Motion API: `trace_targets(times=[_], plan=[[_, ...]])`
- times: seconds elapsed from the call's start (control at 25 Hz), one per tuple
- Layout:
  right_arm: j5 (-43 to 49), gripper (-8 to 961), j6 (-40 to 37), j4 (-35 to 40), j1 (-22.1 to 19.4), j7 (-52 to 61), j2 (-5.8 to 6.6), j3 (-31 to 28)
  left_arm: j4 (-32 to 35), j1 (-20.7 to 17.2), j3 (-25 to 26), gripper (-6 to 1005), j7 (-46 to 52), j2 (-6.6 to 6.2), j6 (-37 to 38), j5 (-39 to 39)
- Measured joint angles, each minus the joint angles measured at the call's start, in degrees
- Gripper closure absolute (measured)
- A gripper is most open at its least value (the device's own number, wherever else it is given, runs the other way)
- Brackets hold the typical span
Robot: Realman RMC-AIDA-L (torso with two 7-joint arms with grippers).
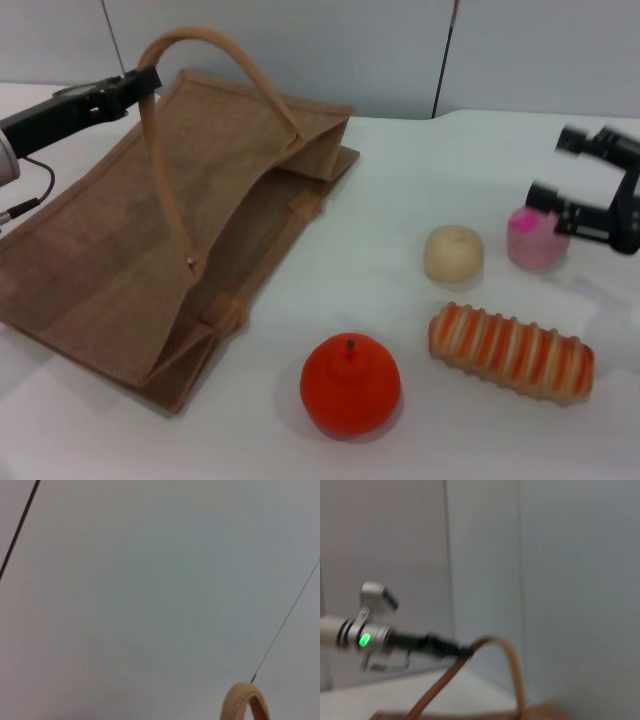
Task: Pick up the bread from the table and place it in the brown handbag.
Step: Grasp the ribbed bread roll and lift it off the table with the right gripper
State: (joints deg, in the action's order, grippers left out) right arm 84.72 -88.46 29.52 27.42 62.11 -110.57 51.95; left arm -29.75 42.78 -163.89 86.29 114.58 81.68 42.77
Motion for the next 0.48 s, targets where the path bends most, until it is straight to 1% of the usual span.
trace_targets(times=[0.08, 0.24, 0.28, 0.32, 0.48], plan=[[4.78, 107, -0.11, 3.52, 0.0, 4.75, -0.09, -0.01, 0.01, -0.46, -0.03, 878, -0.04, 0.02, 1.01, 0.97], [14.47, 109, -1.76, 10.54, -0.01, 12.8, -0.69, -0.06, 0.03, -0.97, -0.03, 878, 0.17, -0.21, 3.04, 1.5], [18.05, 109, -2.71, 13.65, -0.06, 15.65, -1.14, -0.17, 0.03, -1.01, -0.03, 878, 0.21, -0.31, 4.03, 1.67], [18.05, 110, -2.71, 13.65, -0.06, 15.65, -1.14, -0.17, 0.04, -1.03, -0.03, 878, 0.23, -0.36, 4.77, 1.81], [24.35, 112, -3.17, 19.01, -0.3, 19.53, -2.47, -0.22, -0.01, -1.13, -0.03, 878, 0.2, -0.52, 7.47, 2.3]])
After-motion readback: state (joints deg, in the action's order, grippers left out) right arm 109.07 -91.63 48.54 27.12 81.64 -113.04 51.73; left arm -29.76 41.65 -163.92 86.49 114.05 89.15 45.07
